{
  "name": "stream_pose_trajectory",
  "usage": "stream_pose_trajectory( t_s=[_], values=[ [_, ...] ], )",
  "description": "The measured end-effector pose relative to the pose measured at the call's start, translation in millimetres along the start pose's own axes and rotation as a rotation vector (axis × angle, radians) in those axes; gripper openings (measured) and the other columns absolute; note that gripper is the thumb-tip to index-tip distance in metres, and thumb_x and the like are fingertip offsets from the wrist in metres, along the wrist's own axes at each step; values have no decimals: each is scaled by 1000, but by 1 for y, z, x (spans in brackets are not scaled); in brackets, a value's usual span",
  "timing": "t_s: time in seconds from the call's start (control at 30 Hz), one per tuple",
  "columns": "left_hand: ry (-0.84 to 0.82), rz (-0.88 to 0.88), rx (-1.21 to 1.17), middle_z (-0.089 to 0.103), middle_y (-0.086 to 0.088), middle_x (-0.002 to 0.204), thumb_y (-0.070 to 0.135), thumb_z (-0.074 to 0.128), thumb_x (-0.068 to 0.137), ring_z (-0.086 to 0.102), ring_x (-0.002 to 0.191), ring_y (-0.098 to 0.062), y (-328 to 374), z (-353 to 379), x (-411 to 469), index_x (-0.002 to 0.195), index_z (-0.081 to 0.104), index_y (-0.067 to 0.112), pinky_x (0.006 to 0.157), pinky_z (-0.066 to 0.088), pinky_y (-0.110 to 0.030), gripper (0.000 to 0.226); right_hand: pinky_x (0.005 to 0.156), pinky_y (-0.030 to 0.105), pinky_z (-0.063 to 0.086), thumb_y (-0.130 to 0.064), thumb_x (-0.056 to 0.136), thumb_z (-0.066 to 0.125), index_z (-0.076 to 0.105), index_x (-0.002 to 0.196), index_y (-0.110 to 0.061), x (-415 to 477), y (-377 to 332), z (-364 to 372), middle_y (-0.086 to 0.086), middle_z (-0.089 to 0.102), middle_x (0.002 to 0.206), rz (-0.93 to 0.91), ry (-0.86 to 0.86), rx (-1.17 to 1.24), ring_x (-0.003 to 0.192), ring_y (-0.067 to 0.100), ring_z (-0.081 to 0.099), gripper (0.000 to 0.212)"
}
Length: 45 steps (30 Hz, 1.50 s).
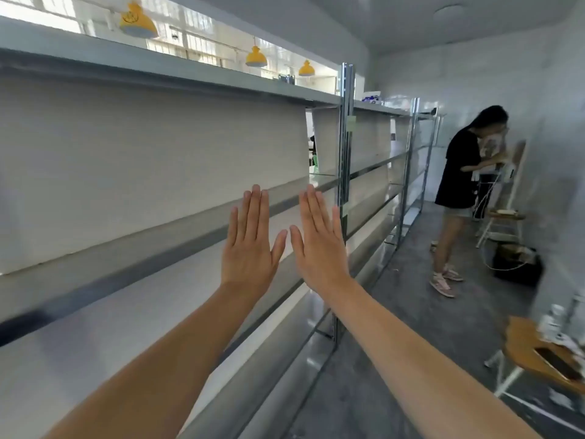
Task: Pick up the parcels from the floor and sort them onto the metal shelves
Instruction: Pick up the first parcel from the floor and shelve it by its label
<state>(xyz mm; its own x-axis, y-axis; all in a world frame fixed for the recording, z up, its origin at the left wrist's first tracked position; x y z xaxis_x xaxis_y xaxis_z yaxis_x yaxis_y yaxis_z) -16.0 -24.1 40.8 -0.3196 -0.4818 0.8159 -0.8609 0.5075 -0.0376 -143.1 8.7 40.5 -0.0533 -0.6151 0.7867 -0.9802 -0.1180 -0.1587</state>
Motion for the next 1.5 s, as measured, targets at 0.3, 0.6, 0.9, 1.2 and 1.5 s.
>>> stream_pose_trajectory(
  t_s=[0.3,0.6,0.9,1.2,1.5],
  values=[
    [-67,118,-122,-1,-13,170,50,10,104,0,157,-26,126,67,34,160,3,3,129,5,-43,73,128,44,1,-36,107,16,8,161,-10,-28,139,-23,4,3,171,158,-16,-195,157,16,-2,61],
    [-44,188,-273,5,-13,170,50,17,106,-1,157,-21,228,123,62,161,10,3,128,-4,-37,72,128,44,-1,-33,109,24,4,162,-10,-38,246,-51,3,-2,171,256,-28,-294,157,15,-5,61],
    [-91,259,-408,0,-12,171,46,25,108,-2,158,-22,310,149,65,161,5,4,129,5,-42,71,127,43,-3,-31,109,29,7,161,-9,-62,314,-83,4,-2,170,322,-21,-387,156,15,-7,61],
    [-135,338,-511,-12,-8,170,49,19,107,-11,157,-20,353,164,71,160,-7,7,128,-3,-39,72,127,42,-3,-34,108,21,7,162,-10,-74,345,-99,5,0,170,405,-26,-475,156,17,-6,61],
    [-117,383,-623,-10,-9,170,49,24,107,-8,158,-20,362,202,97,161,-3,6,128,-1,-38,74,128,43,-1,-41,105,6,3,162,-12,-58,370,-83,3,-4,171,480,-49,-607,156,16,-10,64]
  ],
)
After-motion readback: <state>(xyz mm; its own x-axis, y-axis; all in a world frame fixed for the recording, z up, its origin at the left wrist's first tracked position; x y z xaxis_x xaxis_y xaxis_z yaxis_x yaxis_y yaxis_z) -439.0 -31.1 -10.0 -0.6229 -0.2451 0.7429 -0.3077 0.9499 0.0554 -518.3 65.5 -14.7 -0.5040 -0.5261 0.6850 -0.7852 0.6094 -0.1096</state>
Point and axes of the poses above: each hand's wrist, its own x-axis towards the middle knuckle, its own z-axis out of the palm, y = z × x, the point moved 5 cm from there along x, towards the middle knuckle
